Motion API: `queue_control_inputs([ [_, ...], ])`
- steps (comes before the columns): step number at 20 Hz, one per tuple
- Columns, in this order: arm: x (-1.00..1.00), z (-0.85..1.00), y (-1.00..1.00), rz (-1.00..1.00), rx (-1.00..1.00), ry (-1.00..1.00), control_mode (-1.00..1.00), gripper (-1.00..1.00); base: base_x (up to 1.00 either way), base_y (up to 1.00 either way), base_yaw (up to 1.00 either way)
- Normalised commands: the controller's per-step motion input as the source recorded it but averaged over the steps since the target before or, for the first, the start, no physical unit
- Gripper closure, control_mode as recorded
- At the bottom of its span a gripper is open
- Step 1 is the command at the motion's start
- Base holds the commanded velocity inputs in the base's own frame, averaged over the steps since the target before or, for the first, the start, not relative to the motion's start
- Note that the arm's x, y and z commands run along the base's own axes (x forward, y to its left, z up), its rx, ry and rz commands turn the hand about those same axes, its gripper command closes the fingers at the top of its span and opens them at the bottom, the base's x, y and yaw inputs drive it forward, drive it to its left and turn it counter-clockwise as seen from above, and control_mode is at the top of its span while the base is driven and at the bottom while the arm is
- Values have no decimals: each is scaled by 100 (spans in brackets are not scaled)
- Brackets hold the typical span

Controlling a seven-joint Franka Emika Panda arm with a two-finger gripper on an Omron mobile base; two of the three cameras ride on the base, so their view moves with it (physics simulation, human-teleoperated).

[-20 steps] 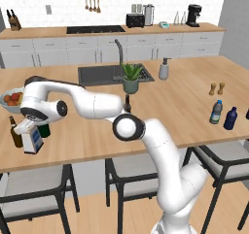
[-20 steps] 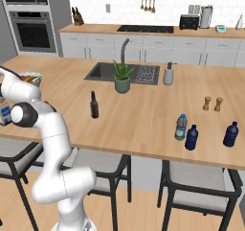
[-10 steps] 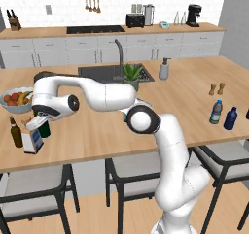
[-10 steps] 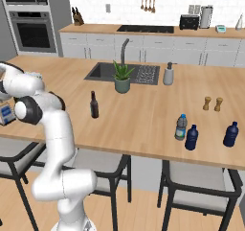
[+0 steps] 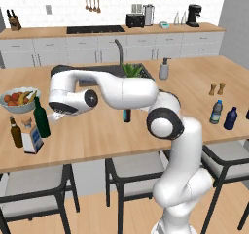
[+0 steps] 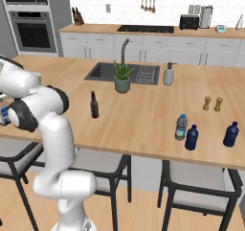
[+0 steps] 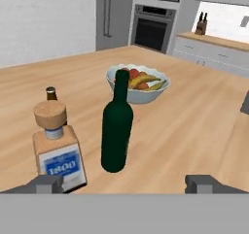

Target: Move the plastic bottles in the middle to the plastics group, and the glass bottles in the middle to the glass group.

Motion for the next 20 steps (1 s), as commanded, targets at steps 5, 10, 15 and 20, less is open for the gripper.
queue_control_inputs([
  [5,0,7,-100,-39,0,0,-100,-100,0,0,0],
  [10,24,4,-100,-47,0,1,-100,-100,0,0,0],
  [15,79,25,-63,-40,0,1,-100,-100,0,0,0],
  [20,79,43,8,-10,0,-9,-100,-100,0,0,0],
])
